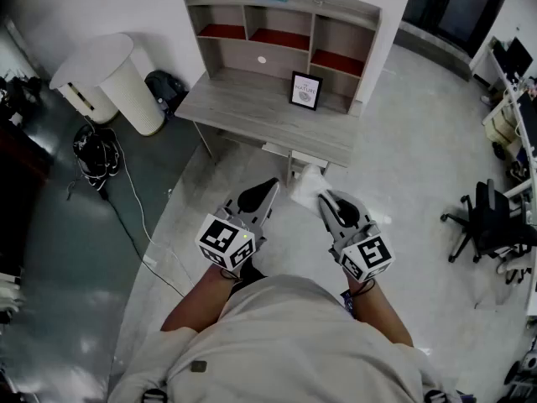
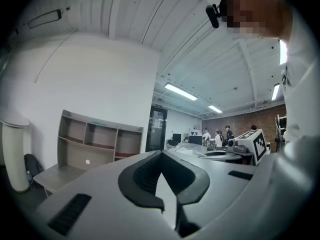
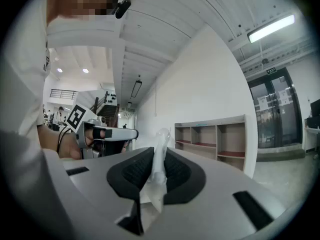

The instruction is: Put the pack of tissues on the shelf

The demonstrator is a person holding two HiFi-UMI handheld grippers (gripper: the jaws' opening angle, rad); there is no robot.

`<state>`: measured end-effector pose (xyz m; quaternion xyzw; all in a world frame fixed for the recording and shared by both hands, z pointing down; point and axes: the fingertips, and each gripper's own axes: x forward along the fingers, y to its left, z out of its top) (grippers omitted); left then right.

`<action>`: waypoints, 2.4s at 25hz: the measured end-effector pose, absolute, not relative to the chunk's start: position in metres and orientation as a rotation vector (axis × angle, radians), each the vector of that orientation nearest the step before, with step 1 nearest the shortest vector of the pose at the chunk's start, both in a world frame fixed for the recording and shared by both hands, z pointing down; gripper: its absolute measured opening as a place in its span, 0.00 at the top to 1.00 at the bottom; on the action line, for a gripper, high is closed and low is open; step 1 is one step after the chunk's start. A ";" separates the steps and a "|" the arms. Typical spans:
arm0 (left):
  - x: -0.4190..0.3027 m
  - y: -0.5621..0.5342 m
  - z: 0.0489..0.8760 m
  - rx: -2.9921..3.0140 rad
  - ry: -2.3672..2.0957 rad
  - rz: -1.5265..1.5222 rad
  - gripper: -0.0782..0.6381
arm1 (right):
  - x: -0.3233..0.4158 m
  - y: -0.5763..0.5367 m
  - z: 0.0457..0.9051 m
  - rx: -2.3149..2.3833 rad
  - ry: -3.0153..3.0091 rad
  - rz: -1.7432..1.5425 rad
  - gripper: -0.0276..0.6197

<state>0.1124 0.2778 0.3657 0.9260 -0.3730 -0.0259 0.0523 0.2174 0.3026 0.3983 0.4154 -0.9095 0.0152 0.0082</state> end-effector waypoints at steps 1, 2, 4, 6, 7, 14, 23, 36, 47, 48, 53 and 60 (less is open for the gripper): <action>0.113 0.278 0.365 2.817 -1.133 -0.079 0.87 | 0.218 0.303 0.398 1.299 -2.842 0.041 0.86; 0.114 0.278 0.365 2.818 -1.132 -0.078 0.87 | 0.219 0.303 0.397 1.300 -2.842 0.034 0.86; 0.116 0.278 0.366 2.823 -1.130 -0.073 0.87 | 0.220 0.303 0.397 1.304 -2.840 0.027 0.86; 0.116 0.278 0.367 2.829 -1.126 -0.066 0.87 | 0.221 0.303 0.399 1.309 -2.838 0.037 0.86; 0.117 0.278 0.368 2.832 -1.123 -0.062 0.87 | 0.221 0.303 0.401 1.312 -2.835 0.046 0.86; 0.115 0.272 0.374 2.822 -1.107 -0.055 0.87 | 0.219 0.300 0.405 1.304 -2.833 0.056 0.86; 0.089 0.252 0.381 2.789 -1.120 -0.060 0.87 | 0.194 0.282 0.408 1.266 -2.831 0.053 0.85; 0.011 0.193 0.386 2.783 -1.101 -0.079 0.87 | 0.118 0.218 0.413 1.276 -2.832 0.119 0.85; -0.076 0.136 0.375 2.814 -1.053 -0.094 0.87 | 0.032 0.156 0.403 1.340 -2.804 0.111 0.85; -0.084 0.132 0.376 2.812 -1.051 -0.093 0.87 | 0.025 0.152 0.402 1.346 -2.801 0.110 0.85; -0.110 0.117 0.382 2.795 -1.040 -0.088 0.87 | 0.000 0.139 0.406 1.346 -2.792 0.115 0.85; -0.117 0.093 0.389 2.787 -1.026 -0.077 0.87 | -0.005 0.117 0.411 1.357 -2.781 0.128 0.85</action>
